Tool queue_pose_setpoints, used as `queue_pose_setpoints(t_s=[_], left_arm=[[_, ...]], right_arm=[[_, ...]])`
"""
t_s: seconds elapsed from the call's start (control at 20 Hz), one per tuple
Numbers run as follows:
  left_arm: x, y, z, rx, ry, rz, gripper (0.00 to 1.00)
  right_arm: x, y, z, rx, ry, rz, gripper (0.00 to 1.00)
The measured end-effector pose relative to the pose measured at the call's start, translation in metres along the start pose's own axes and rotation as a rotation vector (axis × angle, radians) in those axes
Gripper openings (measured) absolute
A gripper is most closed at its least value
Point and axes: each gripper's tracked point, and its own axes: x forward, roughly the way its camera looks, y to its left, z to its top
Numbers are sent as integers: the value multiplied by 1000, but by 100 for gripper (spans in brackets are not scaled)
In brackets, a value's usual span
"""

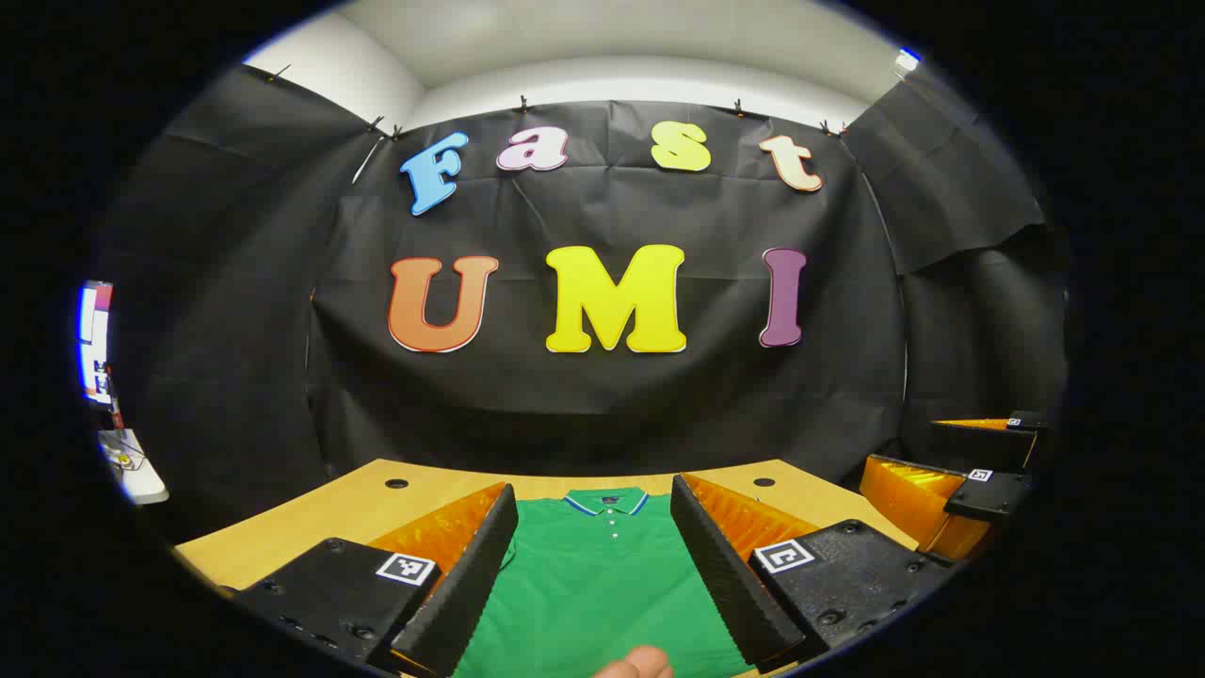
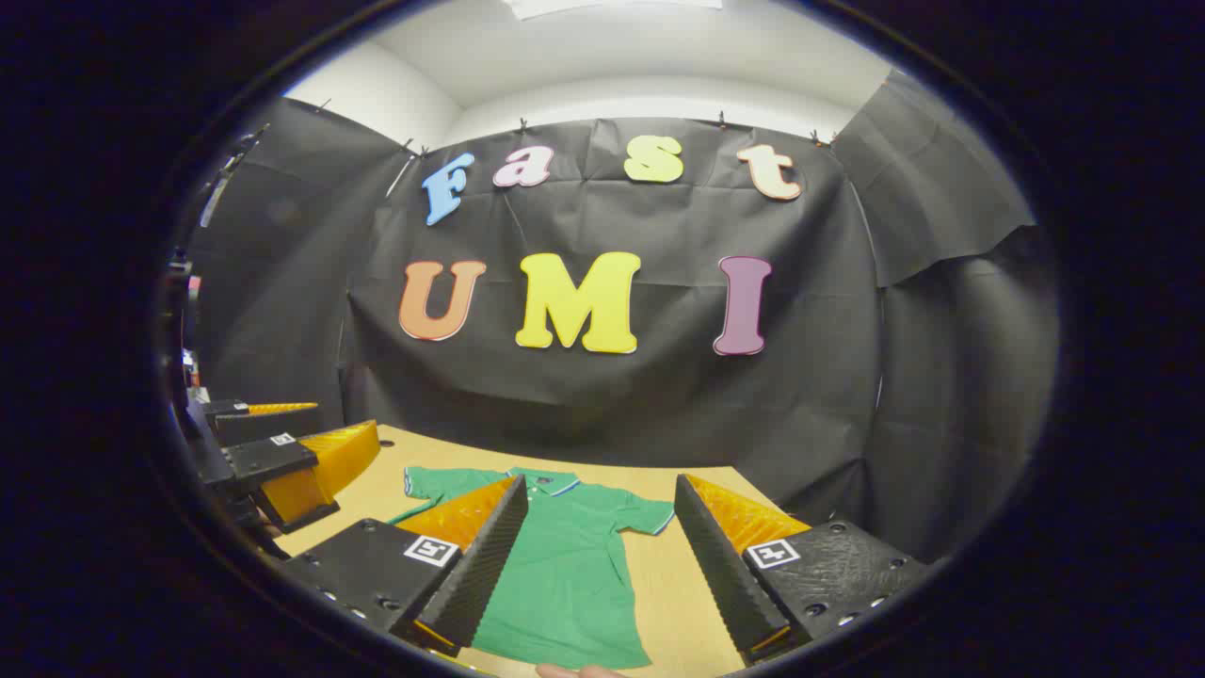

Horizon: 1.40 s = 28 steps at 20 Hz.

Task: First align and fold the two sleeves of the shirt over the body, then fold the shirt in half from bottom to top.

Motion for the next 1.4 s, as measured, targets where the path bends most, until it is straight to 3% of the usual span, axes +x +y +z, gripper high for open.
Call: queue_pose_setpoints(t_s=[0.25,0.6,1.05,1.2,1.4], left_arm=[[12,17,-14,20,39,47,100],[19,16,-21,34,52,35,100],[30,15,-36,56,77,51,100],[34,20,-37,75,69,78,100],[39,18,-45,64,78,78,100]], right_arm=[[13,7,-9,13,25,-10,95],[27,15,-22,44,70,0,95],[35,-5,-19,11,35,-50,95],[68,-19,-17,-19,24,-55,94],[146,-49,-30,-43,80,-89,94]])
